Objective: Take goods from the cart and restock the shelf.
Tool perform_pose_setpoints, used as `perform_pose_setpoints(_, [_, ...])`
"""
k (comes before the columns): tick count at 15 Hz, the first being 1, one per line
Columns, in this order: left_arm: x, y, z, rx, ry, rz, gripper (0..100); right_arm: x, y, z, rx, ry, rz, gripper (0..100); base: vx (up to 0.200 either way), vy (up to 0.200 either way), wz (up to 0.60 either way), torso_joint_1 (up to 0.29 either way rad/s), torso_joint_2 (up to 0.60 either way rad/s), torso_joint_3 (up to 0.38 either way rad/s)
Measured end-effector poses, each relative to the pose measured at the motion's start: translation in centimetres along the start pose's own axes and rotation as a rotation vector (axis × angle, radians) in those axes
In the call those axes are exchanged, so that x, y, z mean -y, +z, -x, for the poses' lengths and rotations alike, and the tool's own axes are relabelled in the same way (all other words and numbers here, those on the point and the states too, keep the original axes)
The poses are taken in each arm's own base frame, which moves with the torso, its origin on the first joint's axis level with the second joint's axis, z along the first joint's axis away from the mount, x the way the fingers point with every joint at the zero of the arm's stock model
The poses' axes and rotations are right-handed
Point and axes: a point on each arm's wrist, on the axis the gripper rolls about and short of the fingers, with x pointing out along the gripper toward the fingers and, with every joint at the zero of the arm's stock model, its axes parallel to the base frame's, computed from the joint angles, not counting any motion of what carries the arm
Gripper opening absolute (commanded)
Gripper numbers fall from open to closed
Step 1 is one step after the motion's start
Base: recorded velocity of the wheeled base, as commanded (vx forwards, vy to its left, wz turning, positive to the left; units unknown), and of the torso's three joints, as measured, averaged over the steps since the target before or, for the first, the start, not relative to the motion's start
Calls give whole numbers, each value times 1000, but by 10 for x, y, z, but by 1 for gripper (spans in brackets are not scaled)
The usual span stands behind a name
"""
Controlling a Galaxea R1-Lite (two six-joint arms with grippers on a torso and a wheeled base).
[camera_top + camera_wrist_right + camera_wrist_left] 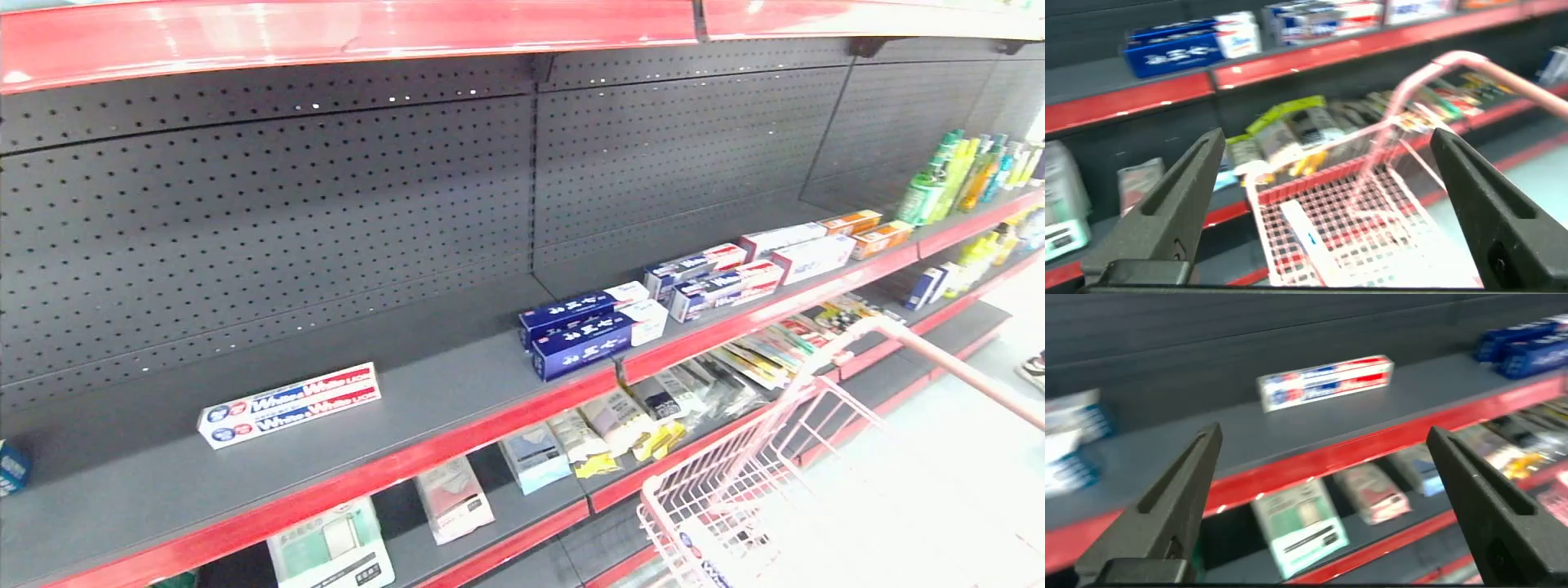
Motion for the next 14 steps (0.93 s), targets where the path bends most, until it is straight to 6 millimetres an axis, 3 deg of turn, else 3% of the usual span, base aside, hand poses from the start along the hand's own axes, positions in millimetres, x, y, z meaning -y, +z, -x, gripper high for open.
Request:
perform_pose_setpoints(10, [0, 0, 0, 1, 0, 0, 100, 0, 0, 0, 0, 0, 0, 100, 0, 0, -600, 4, 2, 4])
perform_pose_setpoints(14, [0, 0, 0, 1, 0, 0, 100, 0, 0, 0, 0, 1, 1, 100, 0, 0, 0, 0, 0, 0])
